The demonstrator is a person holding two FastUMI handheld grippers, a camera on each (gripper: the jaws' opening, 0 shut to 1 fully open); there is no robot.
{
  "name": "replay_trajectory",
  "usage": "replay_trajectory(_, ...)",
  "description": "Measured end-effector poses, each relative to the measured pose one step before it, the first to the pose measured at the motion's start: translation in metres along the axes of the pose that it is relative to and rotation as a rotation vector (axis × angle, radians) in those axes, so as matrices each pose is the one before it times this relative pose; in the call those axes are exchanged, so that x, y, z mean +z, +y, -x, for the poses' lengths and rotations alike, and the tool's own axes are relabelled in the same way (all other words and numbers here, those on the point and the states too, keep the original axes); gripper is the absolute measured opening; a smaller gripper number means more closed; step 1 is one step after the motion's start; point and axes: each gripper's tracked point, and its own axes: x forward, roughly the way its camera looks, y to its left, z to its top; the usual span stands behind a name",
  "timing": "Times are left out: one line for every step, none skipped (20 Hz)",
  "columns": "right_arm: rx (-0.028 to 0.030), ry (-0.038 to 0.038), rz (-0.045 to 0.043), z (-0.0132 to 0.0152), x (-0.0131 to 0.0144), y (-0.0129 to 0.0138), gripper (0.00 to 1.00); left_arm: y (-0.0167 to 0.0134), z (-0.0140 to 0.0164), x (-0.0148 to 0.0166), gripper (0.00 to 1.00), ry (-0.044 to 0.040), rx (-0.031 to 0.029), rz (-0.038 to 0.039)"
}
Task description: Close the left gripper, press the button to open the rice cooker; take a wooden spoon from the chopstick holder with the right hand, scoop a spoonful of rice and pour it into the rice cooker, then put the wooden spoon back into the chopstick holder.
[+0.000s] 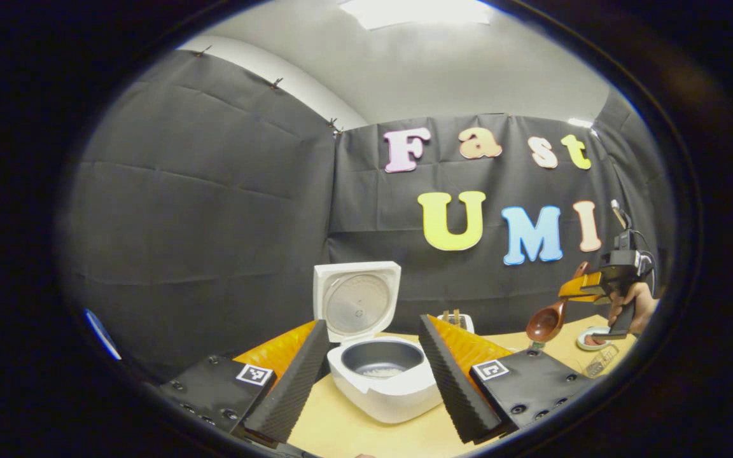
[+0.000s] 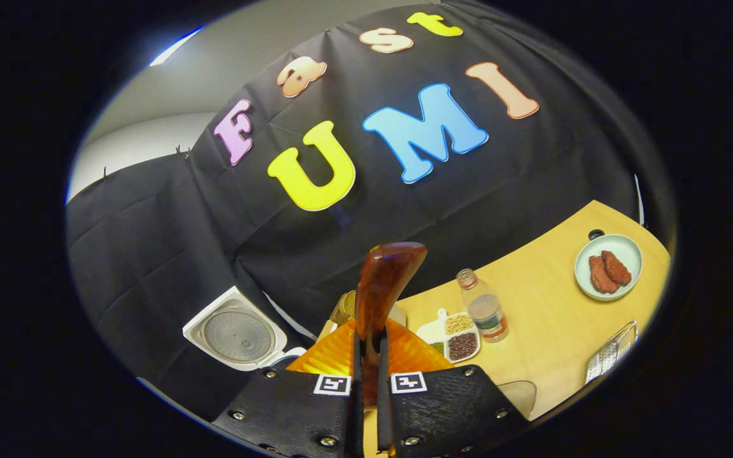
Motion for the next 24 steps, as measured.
replay_trajectory(-0.01202,-0.00906,0.00049,0.00361,0.00383,-0.00503,0.08,-0.00649,-0.00241,0.00182,0.92,-0.00267,-0.00841,-0.00403)
replay_trajectory(-0.01315,-0.01086,0.00479,0.0065,0.0059,-0.01057,0.08,-0.00745,-0.00162,0.00197,0.92,-0.00383,-0.00921,-0.00493)
replay_trajectory(-0.01914,-0.00987,0.00762,0.00465,0.00234,-0.01215,0.08,-0.00622,-0.00201,0.00168,0.92,-0.00392,-0.00807,-0.0005)
replay_trajectory(-0.02037,-0.01141,0.00931,0.00546,0.00559,-0.01351,0.08,-0.00808,-0.00166,0.00217,0.92,-0.00306,-0.0107,0.00245)
replay_trajectory(-0.01985,-0.0118,0.01129,0.00718,0.00354,-0.01297,0.08,-0.00713,-0.00243,0.00145,0.92,-0.00274,-0.01056,0.00375)
replay_trajectory(-0.02239,-0.01037,0.01347,0.00651,0.00263,-0.01384,0.08,-0.00808,-0.00245,0.00154,0.92,-0.0024,-0.01222,0.00261)
replay_trajectory(-0.02568,-0.01087,0.0176,0.00598,0.00326,-0.01531,0.08,-0.0069,-0.00191,0.00105,0.92,-0.00204,-0.01086,0.00008)
replay_trajectory(-0.02922,-0.00943,0.01768,0.00522,0.00325,-0.01631,0.08,-0.00594,-0.00149,0.00137,0.92,-0.0008,-0.00901,-0.00272)
replay_trajectory(-0.0267,-0.00804,0.01748,0.00474,0.00156,-0.01421,0.08,-0.00536,-0.00159,0.00018,0.92,-0.00085,-0.00925,-0.00385)
replay_trajectory(-0.02379,-0.00678,0.0161,0.00498,0.00149,-0.01424,0.08,-0.00589,-0.00103,0.00135,0.92,-0.00147,-0.00968,-0.00318)
replay_trajectory(-0.02389,-0.00683,0.01452,0.0035,-0.00039,-0.01289,0.08,-0.00563,-0.0018,0.00066,0.92,-0.00153,-0.00756,-0.00261)
replay_trajectory(-0.02269,-0.00615,0.01434,0.00273,-0.0008,-0.01255,0.08,-0.00494,-0.00128,0.00046,0.92,0.0005,-0.0076,-0.00058)
replay_trajectory(-0.02341,-0.00351,0.01442,0.00202,-0.00131,-0.01332,0.08,-0.00594,0.00026,0.00026,0.98,0.00208,-0.00862,0.00239)
replay_trajectory(-0.02344,0.00079,0.01578,0.0017,-0.00313,-0.01265,0.08,-0.00573,-0.00154,-0.00056,0.98,0.00433,-0.0085,0.00378)
replay_trajectory(-0.02303,0.00345,0.01538,0.00126,-0.00387,-0.01199,0.08,-0.00457,-0.00144,-0.00177,0.98,0.00477,-0.00682,0.00137)
replay_trajectory(-0.02187,0.00598,0.01413,0.00067,-0.00536,-0.01196,0.08,-0.00389,-0.00071,0.00021,0.98,0.0044,-0.0045,-0.00233)
replay_trajectory(-0.0262,0.00653,0.00952,-0.00146,-0.00473,-0.01267,0.08,-0.00308,-0.00015,-0.00091,0.98,0.00374,-0.00317,-0.00443)
replay_trajectory(-0.02362,0.00929,0.00857,-0.00108,-0.00516,-0.01135,0.08,-0.00372,0.00049,0.00016,0.98,0.00444,-0.00563,-0.00509)
replay_trajectory(-0.01654,0.00889,0.0049,-0.00171,-0.00625,-0.00857,0.08,-0.00465,0.00129,-0.00152,0.98,0.00632,-0.00725,-0.00463)
replay_trajectory(-0.00987,0.00621,0.0006,-0.00069,-0.00317,-0.00749,0.08,-0.003,0.00092,0.0,0.98,0.00653,-0.00411,-0.00459)
replay_trajectory(-0.00819,0.00777,-0.00132,-0.00169,-0.00508,-0.00626,0.08,-0.00153,0.0006,-0.00025,0.98,0.00351,-0.00054,-0.0081)
replay_trajectory(-0.00858,0.00954,-0.0003,-0.00234,-0.00459,-0.00579,0.08,-0.00031,-0.00028,0.00043,0.98,0.00103,0.00318,-0.00898)
replay_trajectory(-0.00902,0.01022,-0.00052,-0.00257,-0.0059,-0.00582,0.08,-0.0015,0.00068,0.00025,0.98,0.00109,0.00238,-0.00654)
replay_trajectory(-0.00518,0.00819,0.00064,-0.00217,-0.00477,-0.00398,0.08,-0.00123,0.00026,0.00091,0.98,0.00088,0.00102,-0.00298)
